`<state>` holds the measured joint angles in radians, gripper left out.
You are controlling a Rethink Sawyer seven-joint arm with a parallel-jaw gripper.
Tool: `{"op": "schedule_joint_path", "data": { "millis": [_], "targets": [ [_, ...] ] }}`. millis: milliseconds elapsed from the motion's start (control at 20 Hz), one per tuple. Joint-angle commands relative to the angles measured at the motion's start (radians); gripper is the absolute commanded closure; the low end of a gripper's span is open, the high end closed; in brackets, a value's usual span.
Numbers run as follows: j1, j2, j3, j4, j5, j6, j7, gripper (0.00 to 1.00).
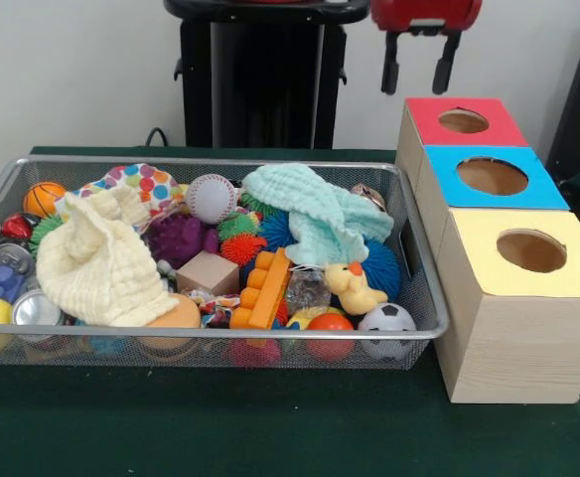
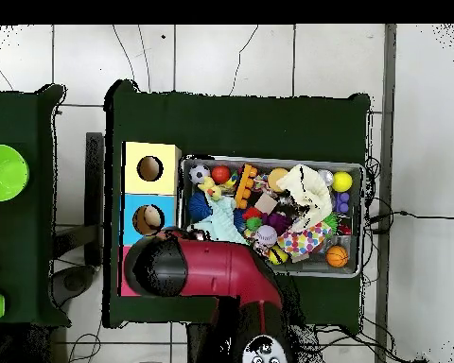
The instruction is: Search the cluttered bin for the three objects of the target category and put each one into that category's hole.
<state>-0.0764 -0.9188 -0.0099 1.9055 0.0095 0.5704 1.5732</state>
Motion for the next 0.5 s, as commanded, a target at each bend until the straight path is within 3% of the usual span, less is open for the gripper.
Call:
{"op": "schedule_joint_path", "data": {
  "millis": [50, 250, 500],
  "targets": [
    [-0.105, 0.178, 0.091, -0.143, -0.025, -0.085, 0.041, 0.00],
    [-0.156, 0.233, 0.113, -0.163, -0.045, -0.132, 0.018, 0.00],
    [-0.214, 0.268, 0.146, -0.132, -0.060, -0.192, 0.010, 0.00]
  ]
}}
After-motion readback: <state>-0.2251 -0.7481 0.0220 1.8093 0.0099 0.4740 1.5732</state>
